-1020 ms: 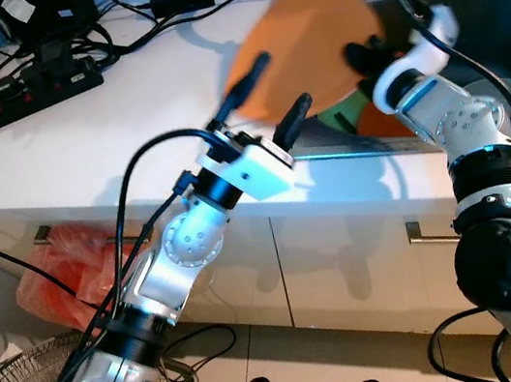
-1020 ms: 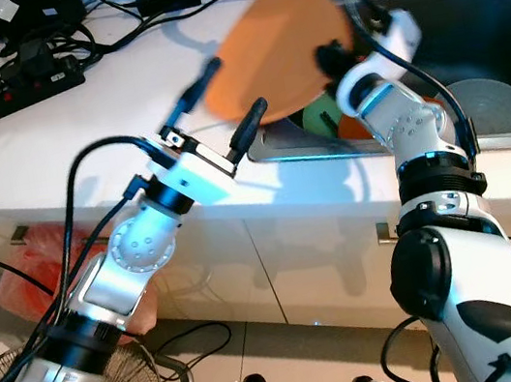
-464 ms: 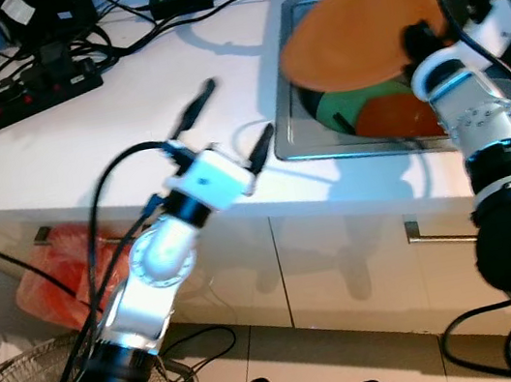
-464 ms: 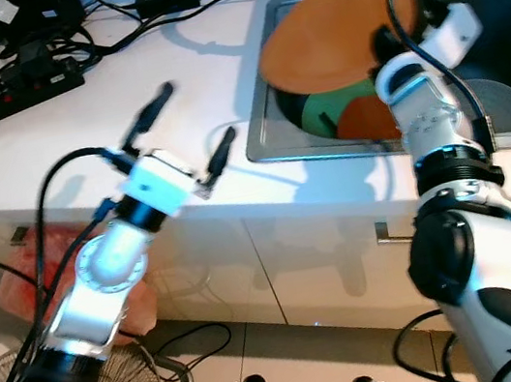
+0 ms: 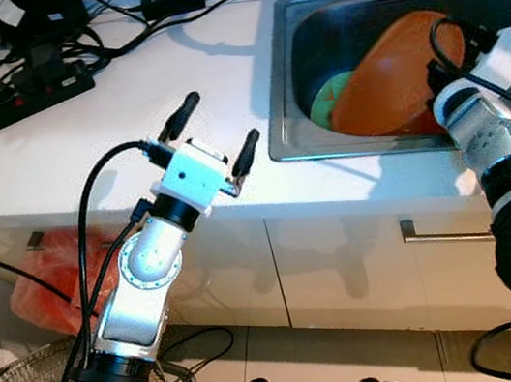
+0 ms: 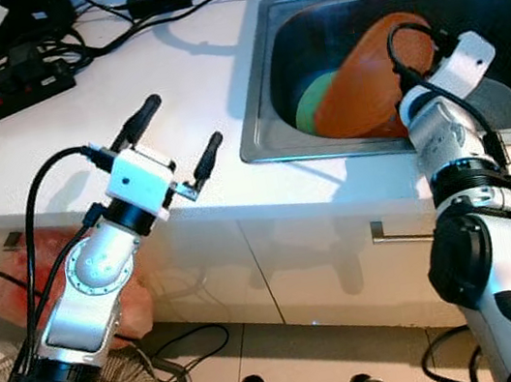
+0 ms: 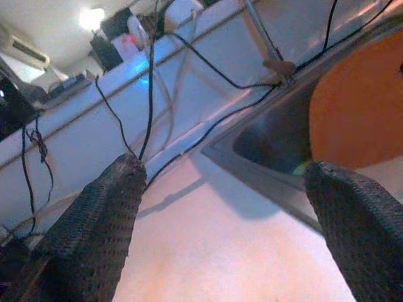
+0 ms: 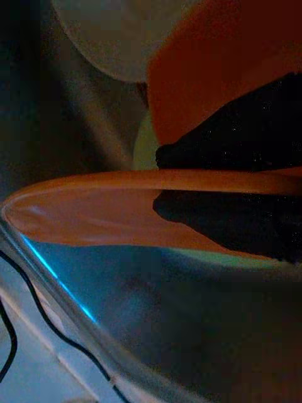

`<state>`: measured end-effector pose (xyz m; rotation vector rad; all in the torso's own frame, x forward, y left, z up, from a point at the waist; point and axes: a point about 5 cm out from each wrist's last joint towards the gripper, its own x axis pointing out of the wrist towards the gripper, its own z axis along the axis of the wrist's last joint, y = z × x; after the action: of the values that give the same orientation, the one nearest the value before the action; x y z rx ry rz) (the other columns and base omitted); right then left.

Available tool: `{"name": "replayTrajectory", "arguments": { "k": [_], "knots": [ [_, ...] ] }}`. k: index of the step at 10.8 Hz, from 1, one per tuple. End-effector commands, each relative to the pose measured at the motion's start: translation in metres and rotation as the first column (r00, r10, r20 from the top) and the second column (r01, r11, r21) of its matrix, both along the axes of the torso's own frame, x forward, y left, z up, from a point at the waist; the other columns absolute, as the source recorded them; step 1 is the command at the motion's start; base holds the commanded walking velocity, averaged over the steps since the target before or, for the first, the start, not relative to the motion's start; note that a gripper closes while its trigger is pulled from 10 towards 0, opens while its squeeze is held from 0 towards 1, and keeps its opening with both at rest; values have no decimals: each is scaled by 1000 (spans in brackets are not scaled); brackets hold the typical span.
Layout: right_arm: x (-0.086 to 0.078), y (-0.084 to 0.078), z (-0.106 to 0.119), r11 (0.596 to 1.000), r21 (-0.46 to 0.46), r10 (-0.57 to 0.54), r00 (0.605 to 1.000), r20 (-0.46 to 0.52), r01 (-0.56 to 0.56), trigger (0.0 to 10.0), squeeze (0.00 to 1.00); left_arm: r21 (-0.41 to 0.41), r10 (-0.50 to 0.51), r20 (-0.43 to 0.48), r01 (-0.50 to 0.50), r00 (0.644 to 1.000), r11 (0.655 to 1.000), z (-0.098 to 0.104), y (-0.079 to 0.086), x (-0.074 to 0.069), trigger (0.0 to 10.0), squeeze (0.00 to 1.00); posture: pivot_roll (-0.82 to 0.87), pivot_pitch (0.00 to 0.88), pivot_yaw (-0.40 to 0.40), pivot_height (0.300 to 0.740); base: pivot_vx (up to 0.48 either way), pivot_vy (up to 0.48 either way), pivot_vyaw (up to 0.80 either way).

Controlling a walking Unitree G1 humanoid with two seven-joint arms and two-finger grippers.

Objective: Kitchen organization

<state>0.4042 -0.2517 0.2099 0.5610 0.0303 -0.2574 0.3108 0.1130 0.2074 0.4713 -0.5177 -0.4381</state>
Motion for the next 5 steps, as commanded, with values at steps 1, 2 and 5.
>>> {"name": "replayTrajectory", "arguments": {
  "k": [1,2,5],
  "knots": [
    [0,-3,2,998,-58,-6,1000,2,6,0,0,-9,10,-17,-10,1000,1000,0,4,-2,10000,1000,90,149,84,740,0,0,0],
    [-1,-3,-2,996,-83,5,1000,-19,-7,0,0,-35,11,-43,-13,999,999,-1,4,-1,10000,1000,91,149,84,740,0,0,0],
    [-2,-1,-9,971,-230,49,996,-81,-66,5059,0,-35,-93,-278,87,956,996,-15,-8,-3,10000,1000,102,151,85,740,0,0,0]
  ]
}}
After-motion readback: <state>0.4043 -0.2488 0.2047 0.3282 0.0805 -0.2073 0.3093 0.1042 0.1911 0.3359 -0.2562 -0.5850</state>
